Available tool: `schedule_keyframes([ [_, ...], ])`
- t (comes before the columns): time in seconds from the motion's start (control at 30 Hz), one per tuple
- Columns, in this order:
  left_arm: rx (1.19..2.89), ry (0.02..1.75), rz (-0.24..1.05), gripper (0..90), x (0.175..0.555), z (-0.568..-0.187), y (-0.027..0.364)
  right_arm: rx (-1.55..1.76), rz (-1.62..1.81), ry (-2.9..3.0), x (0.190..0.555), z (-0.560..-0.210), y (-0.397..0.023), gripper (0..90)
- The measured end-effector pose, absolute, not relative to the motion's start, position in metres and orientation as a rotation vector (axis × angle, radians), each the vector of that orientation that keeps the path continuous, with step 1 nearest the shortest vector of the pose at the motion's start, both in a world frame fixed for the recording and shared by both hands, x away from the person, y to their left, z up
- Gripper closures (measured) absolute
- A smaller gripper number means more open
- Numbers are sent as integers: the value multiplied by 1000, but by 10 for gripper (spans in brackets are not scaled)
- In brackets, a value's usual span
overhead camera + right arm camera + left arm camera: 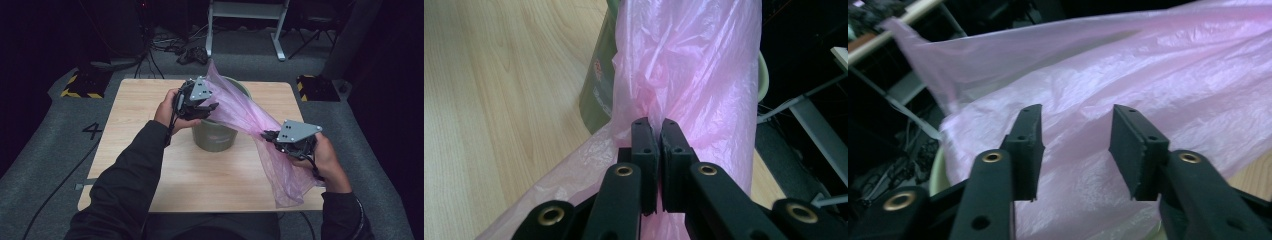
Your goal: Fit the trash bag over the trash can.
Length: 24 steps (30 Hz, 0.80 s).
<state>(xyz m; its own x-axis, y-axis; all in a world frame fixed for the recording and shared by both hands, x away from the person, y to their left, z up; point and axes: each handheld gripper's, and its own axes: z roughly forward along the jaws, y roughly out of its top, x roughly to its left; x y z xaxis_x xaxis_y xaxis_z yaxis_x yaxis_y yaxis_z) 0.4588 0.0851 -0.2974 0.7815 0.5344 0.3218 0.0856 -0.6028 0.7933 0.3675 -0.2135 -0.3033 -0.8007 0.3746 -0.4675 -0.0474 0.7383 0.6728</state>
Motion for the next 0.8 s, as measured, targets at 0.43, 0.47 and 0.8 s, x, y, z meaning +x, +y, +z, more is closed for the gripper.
schedule_keyframes([
  [0.43,2272,416,673,639,471,-301,63,244,986,2312,375,-290,-203,874],
  [0.47,2273,409,673,639,471,-300,62,237,981,2313,376,-289,-202,874],
  [0.8,2298,409,642,650,476,-304,62,289,978,2301,393,-277,-189,874],
])
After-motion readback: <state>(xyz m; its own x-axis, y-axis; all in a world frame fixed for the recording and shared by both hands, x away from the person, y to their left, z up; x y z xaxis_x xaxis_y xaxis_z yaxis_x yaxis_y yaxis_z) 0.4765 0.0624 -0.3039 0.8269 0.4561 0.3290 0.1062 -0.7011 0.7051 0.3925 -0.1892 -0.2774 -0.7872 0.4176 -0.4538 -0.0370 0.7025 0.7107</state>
